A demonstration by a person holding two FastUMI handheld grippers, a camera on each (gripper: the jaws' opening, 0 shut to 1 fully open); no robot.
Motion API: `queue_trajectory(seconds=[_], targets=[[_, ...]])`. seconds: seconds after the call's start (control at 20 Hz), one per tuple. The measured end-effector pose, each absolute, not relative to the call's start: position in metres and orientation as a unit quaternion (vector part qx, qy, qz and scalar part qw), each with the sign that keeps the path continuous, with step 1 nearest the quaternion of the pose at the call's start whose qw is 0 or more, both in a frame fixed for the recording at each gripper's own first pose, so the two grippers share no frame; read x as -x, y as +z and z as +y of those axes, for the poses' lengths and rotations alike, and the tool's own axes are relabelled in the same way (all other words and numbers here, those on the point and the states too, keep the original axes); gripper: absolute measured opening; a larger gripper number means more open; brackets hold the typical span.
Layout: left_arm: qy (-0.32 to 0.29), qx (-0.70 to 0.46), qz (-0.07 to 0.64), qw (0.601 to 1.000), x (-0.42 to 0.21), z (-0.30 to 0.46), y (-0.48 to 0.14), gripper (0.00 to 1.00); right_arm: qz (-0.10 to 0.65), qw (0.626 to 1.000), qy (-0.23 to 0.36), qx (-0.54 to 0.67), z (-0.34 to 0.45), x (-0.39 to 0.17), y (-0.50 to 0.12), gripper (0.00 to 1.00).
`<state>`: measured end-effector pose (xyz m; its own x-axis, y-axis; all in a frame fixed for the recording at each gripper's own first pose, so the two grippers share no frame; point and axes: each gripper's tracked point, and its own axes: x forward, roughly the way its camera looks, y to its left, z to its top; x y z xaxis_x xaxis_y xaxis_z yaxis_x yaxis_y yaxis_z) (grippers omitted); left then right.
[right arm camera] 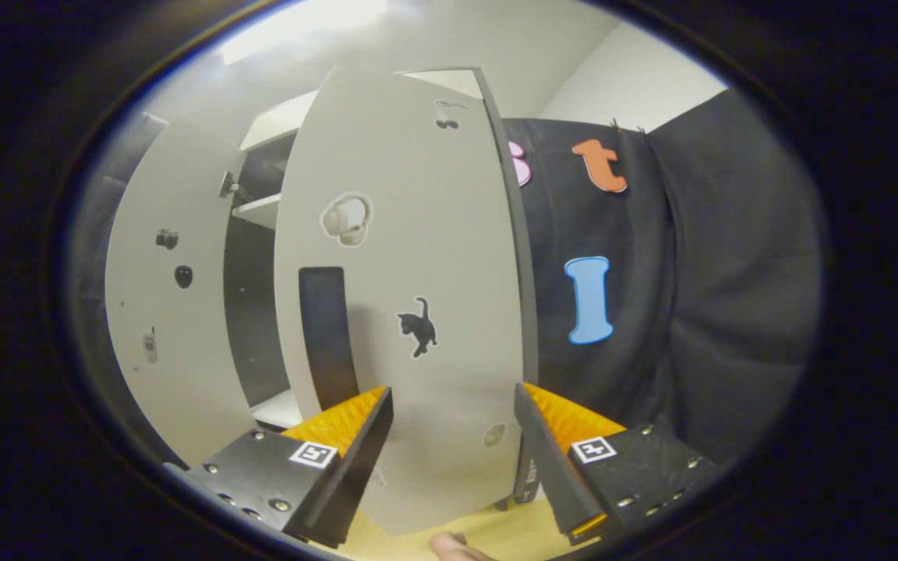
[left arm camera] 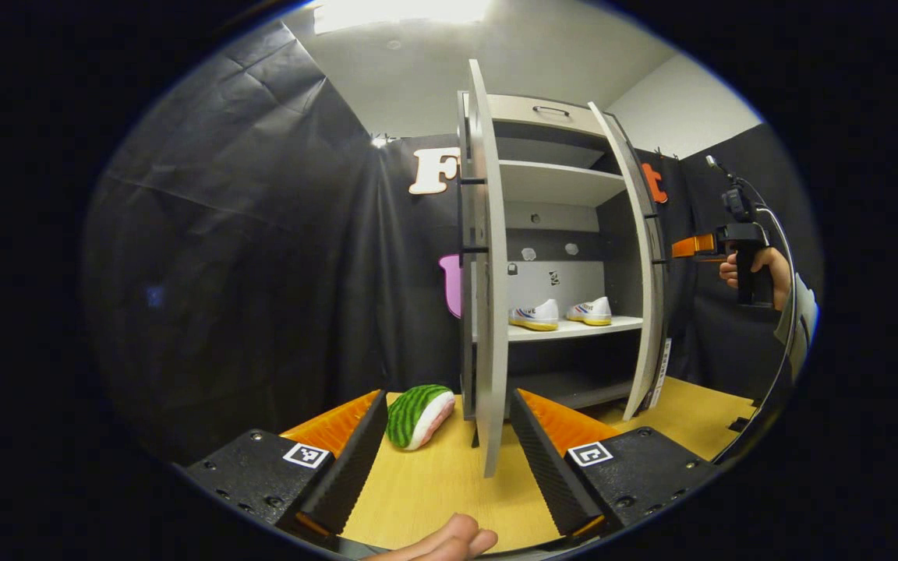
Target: Grab one shoe with the right hand and put it into the shoe cabinet, grab the other shoe with the left hand and put it into the shoe cabinet; then close the right door with the right hand and the left door with the left hand.
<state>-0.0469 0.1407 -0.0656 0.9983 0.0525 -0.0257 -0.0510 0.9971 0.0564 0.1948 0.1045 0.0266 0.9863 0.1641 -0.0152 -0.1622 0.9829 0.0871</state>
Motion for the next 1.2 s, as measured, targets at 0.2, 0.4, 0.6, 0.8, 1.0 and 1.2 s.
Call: queue_trajectory(seconds=[0.2,0.4,0.6,0.8,1.0,1.2], targets=[[0.055,-0.034,0.007,0.998,0.045,0.175,-0.059,0.96,-0.015,0.996,0.080,-0.027,0.102,-0.176,0.028,0.92],[0.101,-0.049,0.004,0.994,0.034,0.206,-0.058,0.95,-0.001,0.994,0.099,-0.036,0.088,-0.131,0.015,0.94],[0.140,-0.066,-0.003,0.988,0.018,0.228,-0.051,0.94,-0.028,0.991,0.122,-0.050,0.064,-0.070,0.027,0.95],[0.154,-0.078,-0.010,0.985,-0.005,0.225,-0.037,0.94,-0.028,0.993,0.100,-0.054,0.033,-0.017,0.010,0.97],[0.107,0.027,0.013,0.994,-0.036,0.205,-0.024,0.96,-0.013,0.992,0.109,-0.067,0.029,0.024,-0.027,0.95],[0.129,0.010,0.000,0.992,-0.059,0.225,0.009,0.94,0.005,0.993,0.099,-0.067,0.019,0.042,-0.054,0.94]])
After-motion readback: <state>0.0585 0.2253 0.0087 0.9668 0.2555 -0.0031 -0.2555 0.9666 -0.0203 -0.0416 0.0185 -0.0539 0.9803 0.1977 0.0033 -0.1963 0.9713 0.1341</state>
